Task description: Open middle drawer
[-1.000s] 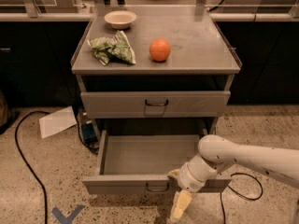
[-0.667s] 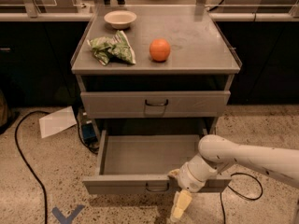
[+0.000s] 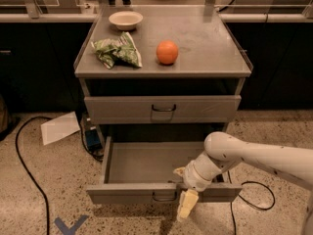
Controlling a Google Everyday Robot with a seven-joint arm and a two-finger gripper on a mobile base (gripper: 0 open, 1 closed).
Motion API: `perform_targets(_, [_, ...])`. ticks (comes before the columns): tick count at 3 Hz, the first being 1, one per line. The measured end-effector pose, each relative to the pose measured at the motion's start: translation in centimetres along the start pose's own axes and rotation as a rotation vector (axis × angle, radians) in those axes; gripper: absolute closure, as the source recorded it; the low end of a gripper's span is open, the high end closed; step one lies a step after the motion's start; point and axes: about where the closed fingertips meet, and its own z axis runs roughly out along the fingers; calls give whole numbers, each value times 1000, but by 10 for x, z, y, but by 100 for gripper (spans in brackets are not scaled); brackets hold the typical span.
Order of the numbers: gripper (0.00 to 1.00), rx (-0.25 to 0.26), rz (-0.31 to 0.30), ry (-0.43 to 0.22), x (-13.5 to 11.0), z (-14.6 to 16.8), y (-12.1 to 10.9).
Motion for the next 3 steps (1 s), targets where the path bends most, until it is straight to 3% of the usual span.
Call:
perform_targets(1, [0, -56, 19, -11, 7, 18, 4])
perform_targets(2, [0, -125, 55, -35, 20, 40, 23])
perform_targets(3, [0, -125, 55, -35, 18, 36, 24])
